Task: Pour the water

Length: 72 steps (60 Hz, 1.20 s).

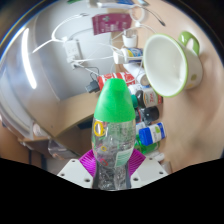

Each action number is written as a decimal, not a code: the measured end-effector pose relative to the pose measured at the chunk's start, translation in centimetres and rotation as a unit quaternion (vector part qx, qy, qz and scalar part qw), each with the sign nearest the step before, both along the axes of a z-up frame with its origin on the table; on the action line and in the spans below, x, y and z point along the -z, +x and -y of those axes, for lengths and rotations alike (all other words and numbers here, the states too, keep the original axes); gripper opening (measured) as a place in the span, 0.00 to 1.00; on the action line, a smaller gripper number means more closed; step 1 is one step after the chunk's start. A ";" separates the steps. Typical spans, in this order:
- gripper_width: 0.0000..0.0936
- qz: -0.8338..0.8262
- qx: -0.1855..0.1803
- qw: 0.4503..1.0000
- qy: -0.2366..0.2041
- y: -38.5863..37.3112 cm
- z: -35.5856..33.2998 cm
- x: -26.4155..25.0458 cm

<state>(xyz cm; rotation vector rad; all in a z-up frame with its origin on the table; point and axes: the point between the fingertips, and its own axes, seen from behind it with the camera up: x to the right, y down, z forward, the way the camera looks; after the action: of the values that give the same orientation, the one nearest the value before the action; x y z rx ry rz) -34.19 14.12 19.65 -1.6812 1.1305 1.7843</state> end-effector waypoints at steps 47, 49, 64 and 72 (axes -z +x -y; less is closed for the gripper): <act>0.40 -0.159 0.025 0.987 -0.021 5.0 -2.6 -4.1; 0.40 -0.101 0.016 0.995 0.007 5.3 -2.3 -4.5; 0.40 0.435 0.067 0.872 0.213 20.8 -3.8 -7.9; 0.40 0.651 0.123 0.720 0.205 33.7 -3.8 -5.5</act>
<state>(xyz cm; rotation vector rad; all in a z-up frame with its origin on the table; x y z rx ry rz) -0.46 17.95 25.20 -1.7476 0.2163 0.2879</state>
